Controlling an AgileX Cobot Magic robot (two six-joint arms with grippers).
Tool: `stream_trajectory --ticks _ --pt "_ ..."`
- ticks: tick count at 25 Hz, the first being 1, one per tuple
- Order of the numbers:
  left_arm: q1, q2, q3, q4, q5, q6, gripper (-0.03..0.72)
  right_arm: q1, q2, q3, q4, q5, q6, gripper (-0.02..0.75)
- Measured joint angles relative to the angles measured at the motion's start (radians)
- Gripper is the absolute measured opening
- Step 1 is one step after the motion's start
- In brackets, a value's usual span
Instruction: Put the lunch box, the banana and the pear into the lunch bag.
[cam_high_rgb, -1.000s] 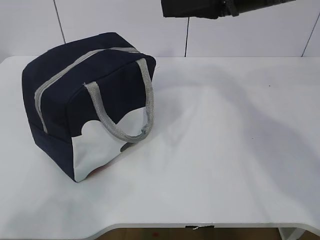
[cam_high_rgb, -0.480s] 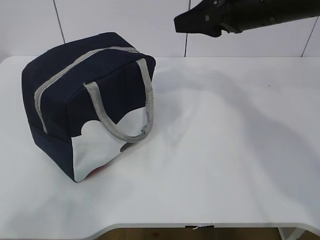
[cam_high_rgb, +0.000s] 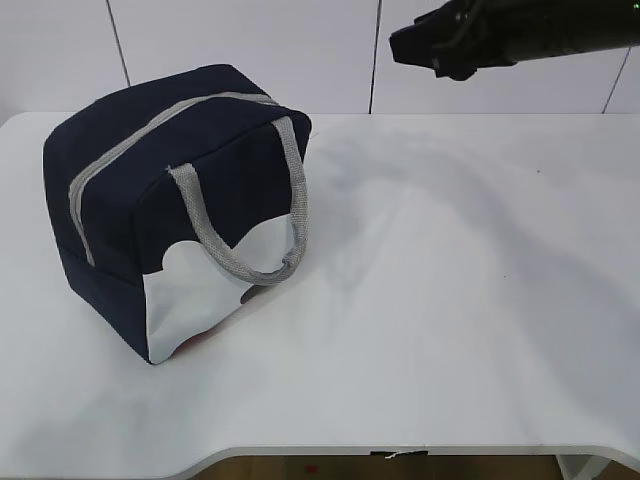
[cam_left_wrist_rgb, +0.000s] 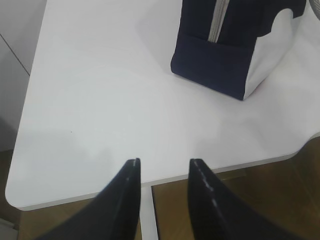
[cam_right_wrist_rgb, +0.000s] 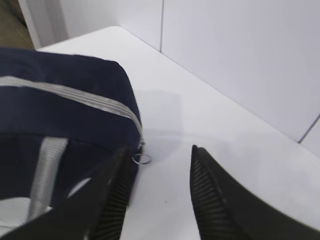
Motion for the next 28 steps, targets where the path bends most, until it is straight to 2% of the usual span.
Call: stream_trajectory --ticks 3,7,14,18,24,28 --pt "0.000 0.000 0.000 0.000 0.000 0.000 0.245 0.000 -0.015 0.039 0.015 0.043 -0.071 0.334" --pt "0.000 0.000 0.000 0.000 0.000 0.000 0.245 0.000 -0.047 0.086 0.105 0.076 -0.211 0.334" --pt "0.000 0.000 0.000 0.000 0.000 0.000 0.245 0.002 -0.099 0.127 0.321 0.093 -0.453 0.334" --pt "0.000 0.000 0.000 0.000 0.000 0.000 0.245 0.013 -0.111 0.176 0.478 0.162 -0.610 0.334" --pt "0.000 0.000 0.000 0.000 0.000 0.000 0.245 0.079 -0.128 0.245 0.686 0.237 -0.887 0.334" --pt "0.000 0.000 0.000 0.000 0.000 0.000 0.245 0.128 -0.152 0.249 0.812 0.263 -0.982 0.334"
